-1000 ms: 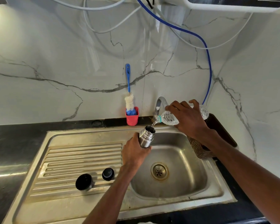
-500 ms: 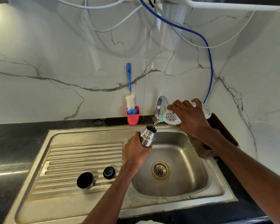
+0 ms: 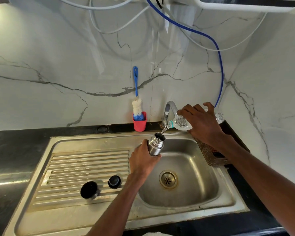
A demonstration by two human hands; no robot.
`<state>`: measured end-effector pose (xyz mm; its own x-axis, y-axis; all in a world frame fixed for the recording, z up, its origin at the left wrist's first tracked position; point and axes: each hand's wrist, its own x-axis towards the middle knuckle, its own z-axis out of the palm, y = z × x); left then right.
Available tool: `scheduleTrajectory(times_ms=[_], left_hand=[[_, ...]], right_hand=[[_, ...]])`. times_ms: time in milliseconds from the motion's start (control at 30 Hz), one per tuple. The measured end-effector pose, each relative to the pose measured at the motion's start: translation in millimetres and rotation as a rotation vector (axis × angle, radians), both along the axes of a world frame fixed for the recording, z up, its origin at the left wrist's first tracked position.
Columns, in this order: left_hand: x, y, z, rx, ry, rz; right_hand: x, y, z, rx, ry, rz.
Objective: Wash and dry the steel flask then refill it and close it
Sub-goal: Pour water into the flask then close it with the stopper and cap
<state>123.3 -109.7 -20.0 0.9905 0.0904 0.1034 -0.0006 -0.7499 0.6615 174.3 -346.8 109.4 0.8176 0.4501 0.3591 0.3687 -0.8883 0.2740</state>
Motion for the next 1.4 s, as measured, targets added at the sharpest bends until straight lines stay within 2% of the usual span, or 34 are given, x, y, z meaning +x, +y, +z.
scheduleTrajectory(times_ms=[433,1400], left_hand=[[0.5,0.3,0.9,-0.014,0.015,0.009],[-1.6,-2.9,3.8,-0.014,0.025,0.016]], right_hand=[[-1.1,1.2,2.4,0.006,0.022,0.023],[0.0,-0.7,-0.9,-0.128,0.042,0.018]])
